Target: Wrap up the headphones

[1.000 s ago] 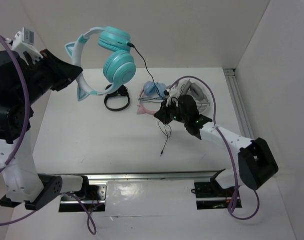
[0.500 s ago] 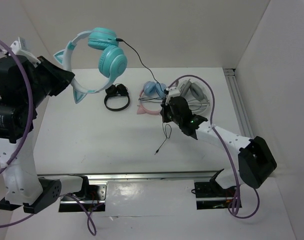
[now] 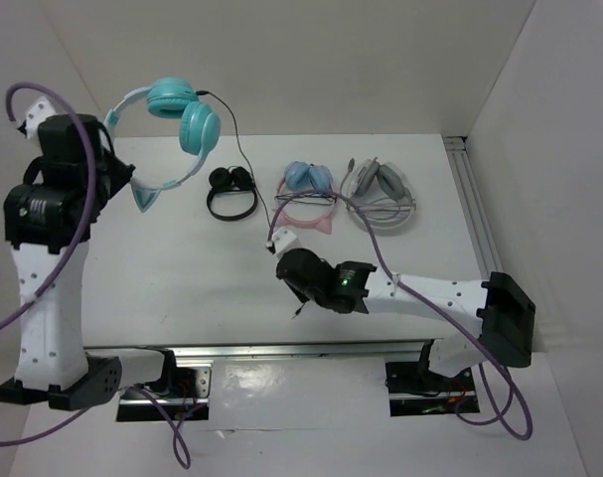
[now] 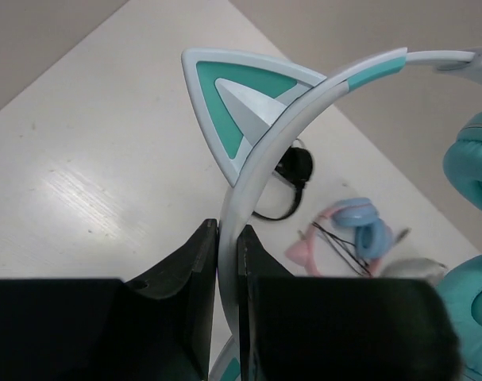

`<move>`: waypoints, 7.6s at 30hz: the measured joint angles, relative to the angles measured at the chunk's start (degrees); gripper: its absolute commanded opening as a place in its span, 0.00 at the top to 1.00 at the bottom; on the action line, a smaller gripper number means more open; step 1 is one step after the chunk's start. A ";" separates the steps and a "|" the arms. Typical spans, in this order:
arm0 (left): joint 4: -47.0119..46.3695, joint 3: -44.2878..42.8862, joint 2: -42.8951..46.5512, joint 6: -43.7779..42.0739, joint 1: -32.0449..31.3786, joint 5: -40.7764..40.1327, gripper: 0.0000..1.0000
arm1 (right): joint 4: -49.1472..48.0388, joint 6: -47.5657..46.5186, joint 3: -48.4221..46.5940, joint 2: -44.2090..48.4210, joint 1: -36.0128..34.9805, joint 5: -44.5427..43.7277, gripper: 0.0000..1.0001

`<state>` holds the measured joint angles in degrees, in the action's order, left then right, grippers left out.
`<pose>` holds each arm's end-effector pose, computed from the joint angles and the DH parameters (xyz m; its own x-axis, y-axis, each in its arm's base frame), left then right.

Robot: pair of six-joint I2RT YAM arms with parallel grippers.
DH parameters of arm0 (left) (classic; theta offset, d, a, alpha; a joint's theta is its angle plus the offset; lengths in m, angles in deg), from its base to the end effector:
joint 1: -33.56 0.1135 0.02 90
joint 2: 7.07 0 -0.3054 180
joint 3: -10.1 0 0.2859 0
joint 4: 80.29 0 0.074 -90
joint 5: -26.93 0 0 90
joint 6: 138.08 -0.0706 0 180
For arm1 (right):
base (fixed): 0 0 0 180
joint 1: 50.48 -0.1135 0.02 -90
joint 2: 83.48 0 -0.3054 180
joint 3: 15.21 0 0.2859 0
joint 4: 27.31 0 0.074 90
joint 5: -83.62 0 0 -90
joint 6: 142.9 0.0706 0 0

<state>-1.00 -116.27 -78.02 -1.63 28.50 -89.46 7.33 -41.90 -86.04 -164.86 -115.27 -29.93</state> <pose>0.2100 0.0129 0.5820 -0.0415 -0.6481 -0.7604 -0.5167 0.6653 -0.5389 0.1759 0.3074 0.2647 -0.4320 -0.5070 -0.7459 -0.6388 0.7558 -0.1438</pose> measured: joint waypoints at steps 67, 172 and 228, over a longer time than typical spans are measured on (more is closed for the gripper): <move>-22.29 36.87 24.79 -54.55 -57.70 7.54 1.00 | 0.94 -26.36 -14.56 11.23 7.43 -28.83 1.00; -42.84 40.44 8.37 -15.02 -33.35 -36.20 1.00 | -62.31 -1.40 20.15 20.37 -6.36 52.52 0.77; -24.15 41.88 0.55 -39.87 -43.04 -7.78 1.00 | 7.04 -33.31 -20.22 17.68 -7.34 6.54 1.00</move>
<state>-25.15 -74.39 -77.48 -41.49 -14.54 -97.24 14.36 -75.21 -106.26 -147.18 -122.61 -23.39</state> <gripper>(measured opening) 0.241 0.008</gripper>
